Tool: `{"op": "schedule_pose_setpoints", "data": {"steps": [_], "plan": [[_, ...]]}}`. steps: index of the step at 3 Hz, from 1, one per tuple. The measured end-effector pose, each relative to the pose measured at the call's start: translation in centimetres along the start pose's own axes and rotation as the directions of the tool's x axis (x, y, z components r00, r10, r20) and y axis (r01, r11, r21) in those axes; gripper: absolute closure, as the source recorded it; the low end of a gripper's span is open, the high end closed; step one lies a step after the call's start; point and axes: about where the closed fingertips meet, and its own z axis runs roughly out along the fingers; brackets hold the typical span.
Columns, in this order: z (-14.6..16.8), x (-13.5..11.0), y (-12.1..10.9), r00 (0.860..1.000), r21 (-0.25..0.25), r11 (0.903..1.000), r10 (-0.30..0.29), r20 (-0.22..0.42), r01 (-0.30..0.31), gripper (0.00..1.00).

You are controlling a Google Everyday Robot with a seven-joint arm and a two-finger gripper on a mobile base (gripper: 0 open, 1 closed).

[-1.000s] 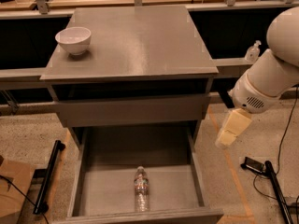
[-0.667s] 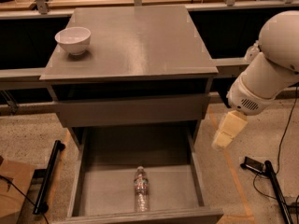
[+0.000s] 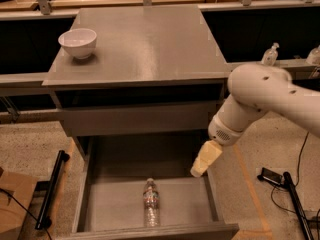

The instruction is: Pick water bottle from middle drawer and place on counter

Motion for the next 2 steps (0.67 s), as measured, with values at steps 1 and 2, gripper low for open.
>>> {"op": "schedule_pose_setpoints", "data": {"steps": [1,2], "plan": [[8.60,-0.98,0.71,0.991,-0.076,0.9882,0.131,-0.028,-0.133,0.00],[9.24,-1.02,0.61,0.985,-0.079,0.9815,0.173,-0.028,-0.175,0.00]]}}
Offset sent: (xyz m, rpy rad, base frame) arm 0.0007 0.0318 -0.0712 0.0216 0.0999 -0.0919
